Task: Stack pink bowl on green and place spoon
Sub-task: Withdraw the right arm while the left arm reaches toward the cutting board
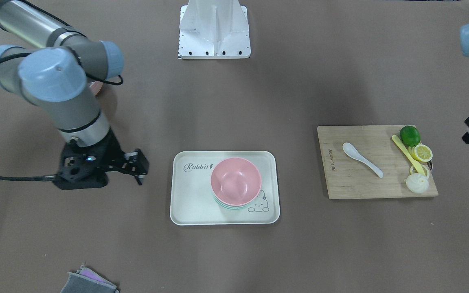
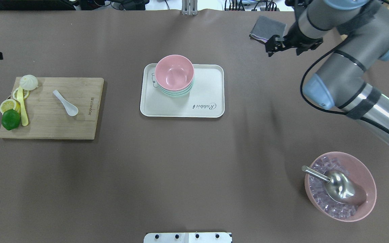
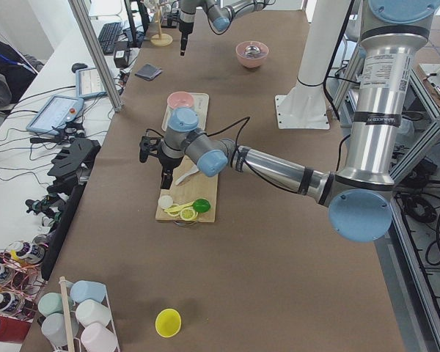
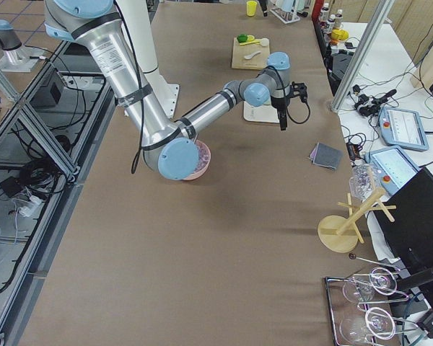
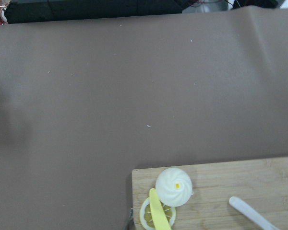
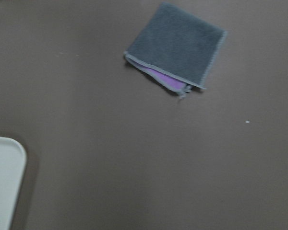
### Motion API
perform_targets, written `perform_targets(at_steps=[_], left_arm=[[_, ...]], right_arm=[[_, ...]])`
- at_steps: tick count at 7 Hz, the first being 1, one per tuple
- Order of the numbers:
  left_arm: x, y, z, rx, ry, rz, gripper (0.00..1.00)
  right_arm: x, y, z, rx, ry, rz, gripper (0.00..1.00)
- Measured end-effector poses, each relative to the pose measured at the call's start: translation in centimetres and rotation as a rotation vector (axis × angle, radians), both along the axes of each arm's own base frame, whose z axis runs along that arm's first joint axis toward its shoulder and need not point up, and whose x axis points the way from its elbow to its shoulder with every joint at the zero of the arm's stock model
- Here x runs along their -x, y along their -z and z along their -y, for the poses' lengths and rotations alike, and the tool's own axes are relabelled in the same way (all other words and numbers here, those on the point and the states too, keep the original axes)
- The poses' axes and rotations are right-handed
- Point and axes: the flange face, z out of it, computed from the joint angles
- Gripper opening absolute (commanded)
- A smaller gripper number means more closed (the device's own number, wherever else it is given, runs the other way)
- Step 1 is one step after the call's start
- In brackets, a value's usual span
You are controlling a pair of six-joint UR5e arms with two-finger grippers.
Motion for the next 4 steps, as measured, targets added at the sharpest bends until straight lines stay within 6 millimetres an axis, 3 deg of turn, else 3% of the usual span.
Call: perform_targets(at_steps=[2,4], left_arm=[[-7.0,1.1,-0.1,0.073,0.125,-0.002,0.97],[-14.2,0.6,-1.6,0.103,0.207,0.031,0.97]], right_arm=[[-12.6,-9.0,-0.8,-0.014,0.065,-0.025,1.00],[-24.4,-16.8,-4.1,0.049,0.022,0.006,1.00]])
